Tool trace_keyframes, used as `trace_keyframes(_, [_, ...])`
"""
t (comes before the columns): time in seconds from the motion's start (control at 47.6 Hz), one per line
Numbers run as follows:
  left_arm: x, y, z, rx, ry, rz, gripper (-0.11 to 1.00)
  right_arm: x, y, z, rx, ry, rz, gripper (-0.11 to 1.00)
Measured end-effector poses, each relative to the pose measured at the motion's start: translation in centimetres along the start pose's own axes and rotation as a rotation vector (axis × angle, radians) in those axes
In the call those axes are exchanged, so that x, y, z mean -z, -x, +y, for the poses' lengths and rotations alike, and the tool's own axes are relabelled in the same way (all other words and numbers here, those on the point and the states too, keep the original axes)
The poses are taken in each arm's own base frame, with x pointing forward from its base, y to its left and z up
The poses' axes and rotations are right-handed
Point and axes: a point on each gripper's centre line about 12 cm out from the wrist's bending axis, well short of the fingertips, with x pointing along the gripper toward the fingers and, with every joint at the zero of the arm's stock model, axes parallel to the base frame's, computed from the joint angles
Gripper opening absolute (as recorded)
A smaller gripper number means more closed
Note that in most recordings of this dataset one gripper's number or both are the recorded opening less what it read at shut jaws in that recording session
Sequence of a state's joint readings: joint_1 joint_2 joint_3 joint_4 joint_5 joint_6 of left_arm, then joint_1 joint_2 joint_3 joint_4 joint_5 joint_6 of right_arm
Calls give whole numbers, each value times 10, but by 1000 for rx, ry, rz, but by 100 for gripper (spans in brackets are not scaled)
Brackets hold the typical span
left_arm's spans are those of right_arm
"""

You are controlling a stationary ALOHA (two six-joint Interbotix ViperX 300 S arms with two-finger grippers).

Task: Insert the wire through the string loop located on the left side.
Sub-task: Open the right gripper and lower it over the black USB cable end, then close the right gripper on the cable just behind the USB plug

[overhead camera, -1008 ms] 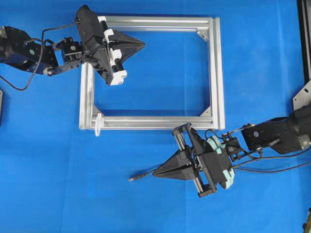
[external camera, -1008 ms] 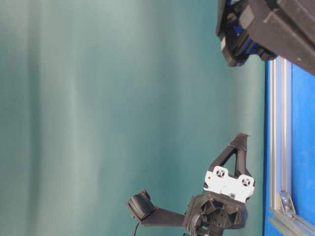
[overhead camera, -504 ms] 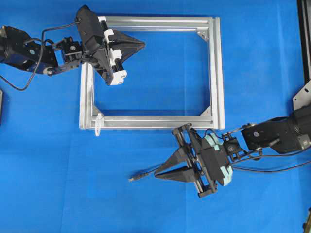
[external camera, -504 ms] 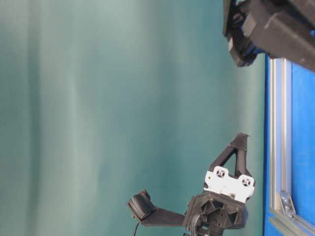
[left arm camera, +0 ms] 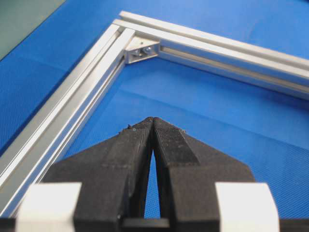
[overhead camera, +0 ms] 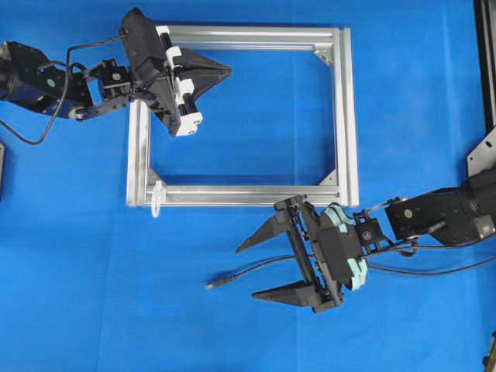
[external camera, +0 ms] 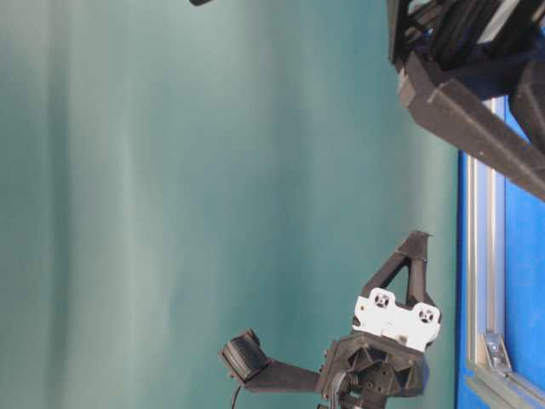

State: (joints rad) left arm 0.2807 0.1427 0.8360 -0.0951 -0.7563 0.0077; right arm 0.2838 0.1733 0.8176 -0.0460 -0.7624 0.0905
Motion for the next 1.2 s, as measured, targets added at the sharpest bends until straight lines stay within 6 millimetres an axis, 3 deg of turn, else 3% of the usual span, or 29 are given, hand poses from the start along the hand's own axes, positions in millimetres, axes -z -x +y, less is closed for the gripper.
trace_keyframes(0.504, [0,0,0,0,0,3,0,68,-26,-10,98,-93,155,87])
trace_keyframes(0.882, [2,0,0,0,0,14,0,72,-28,-11,109,-105,157,81])
trace_keyframes(0.987, [2,0,0,0,0,14,0,72,-28,-11,109,-104,157,66])
trace_keyframes(1.113, [2,0,0,0,0,14,0,73,-28,-11,108,-102,158,28])
trace_keyframes(1.197, [2,0,0,1,-1,14,0,73,-28,-11,108,-102,158,10])
